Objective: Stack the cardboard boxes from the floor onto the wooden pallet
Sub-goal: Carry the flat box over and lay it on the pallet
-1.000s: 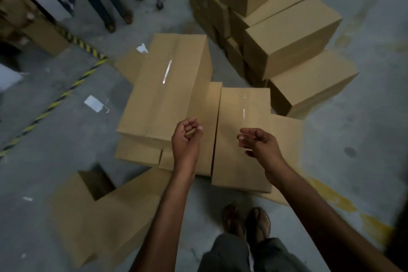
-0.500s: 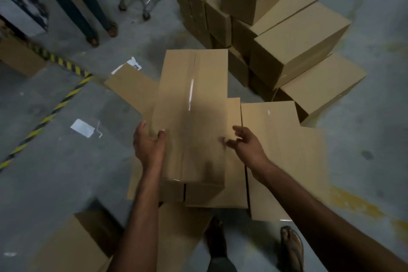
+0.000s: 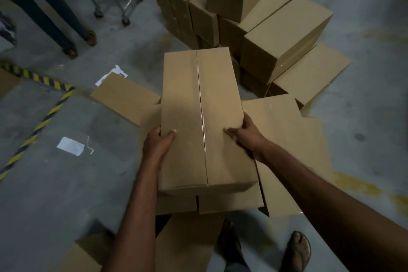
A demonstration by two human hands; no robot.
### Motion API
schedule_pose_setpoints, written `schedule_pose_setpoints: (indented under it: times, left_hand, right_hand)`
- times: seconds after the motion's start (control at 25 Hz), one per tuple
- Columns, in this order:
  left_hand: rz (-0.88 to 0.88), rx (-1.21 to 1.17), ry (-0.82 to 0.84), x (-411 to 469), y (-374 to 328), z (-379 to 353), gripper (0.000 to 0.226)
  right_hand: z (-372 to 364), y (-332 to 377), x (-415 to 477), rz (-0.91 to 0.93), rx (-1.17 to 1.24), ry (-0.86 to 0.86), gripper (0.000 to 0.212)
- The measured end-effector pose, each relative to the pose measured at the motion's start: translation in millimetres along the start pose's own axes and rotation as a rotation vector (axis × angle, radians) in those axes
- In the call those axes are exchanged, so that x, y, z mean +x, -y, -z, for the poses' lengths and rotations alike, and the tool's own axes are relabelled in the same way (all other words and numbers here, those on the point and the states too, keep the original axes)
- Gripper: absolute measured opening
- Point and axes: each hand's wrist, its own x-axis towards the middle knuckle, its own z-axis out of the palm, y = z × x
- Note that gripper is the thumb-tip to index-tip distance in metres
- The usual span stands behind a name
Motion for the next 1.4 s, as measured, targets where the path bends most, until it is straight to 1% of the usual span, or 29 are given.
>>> schedule_pose_setpoints:
  times: [0.08,0.16,0.24,0.28,0.36,0.44,0.48,0.56,0.6,0.64,0.72,0.8,0.84,0.96,1.04,1.12,1.24,1.4]
  left_hand:
    - [-0.047,0.015,0.014,-7.0,-20.1,6.3,0.051]
    - [-0.105,-0.014,0.051,-17.3,-46.3,10.1,0.041]
    - [-0.187,-0.040,0.085,-31.7,-73.7,11.2,0.031]
    - [-0.216,-0.036,0.113,-38.2,-84.7,10.3,0.031]
    - [-0.261,-0.014,0.221,-57.3,-105.5,4.5,0.043]
    - [-0.287,-0.016,0.330,-82.8,-121.2,-8.3,0.064]
    - [-0.305,-0.027,0.365,-97.3,-126.9,-15.5,0.066]
    - [-0.374,-0.064,0.415,-132.4,-136.4,-32.2,0.054]
    - [-0.405,-0.091,0.445,-152.8,-142.9,-44.1,0.053]
    - [-0.425,-0.121,0.477,-174.7,-149.9,-53.6,0.057]
    - [-0.504,-0.137,0.547,-211.0,-161.0,-78.9,0.072]
    - [-0.590,-0.138,0.614,-250.8,-172.6,-111.1,0.084]
    - [-0.640,-0.129,0.657,-269.7,-178.7,-127.7,0.083]
    - [-0.735,-0.104,0.772,-328.0,-192.6,-181.1,0.075]
    - [-0.737,-0.115,0.833,-362.1,-200.0,-217.6,0.079]
    - [-0.753,-0.123,0.893,-405.3,-208.2,-259.1,0.082]
    - [-0.797,-0.128,0.988,-472.6,-221.7,-323.4,0.070]
    - [-0.803,-0.082,1.073,-542.2,-241.4,-408.8,0.046]
  right_hand:
    - [20.5,16.9,-17.4,-0.028,0.013,-0.034,0.077]
    - [43.7,37.4,-39.2,-0.061,0.021,-0.064,0.077]
    - [66.4,52.5,-64.4,-0.074,0.025,-0.098,0.071]
    - [77.1,57.7,-77.1,-0.068,0.028,-0.122,0.068]
    - [99.6,61.5,-106.3,-0.046,0.051,-0.183,0.063]
    - [123.6,57.1,-141.8,-0.011,0.098,-0.232,0.062]
    - [135.2,52.1,-160.3,0.009,0.117,-0.253,0.063]
    - [158.4,34.4,-196.2,0.062,0.156,-0.312,0.065]
    - [171.6,23.1,-216.5,0.092,0.182,-0.345,0.068]
    - [183.0,10.8,-234.9,0.122,0.209,-0.378,0.073]
    - [206.0,-15.6,-272.5,0.201,0.257,-0.450,0.079]
    - [231.9,-46.7,-311.4,0.269,0.301,-0.546,0.079]
    - [243.5,-61.8,-329.6,0.296,0.318,-0.594,0.079]
    - [285.9,-104.0,-380.5,0.362,0.374,-0.722,0.092]
    - [319.5,-129.8,-408.4,0.386,0.419,-0.796,0.099]
    - [358.3,-155.6,-441.4,0.393,0.450,-0.872,0.101]
    - [420.1,-189.9,-489.9,0.406,0.483,-0.985,0.099]
    - [498.1,-219.2,-534.8,0.355,0.500,-1.052,0.097]
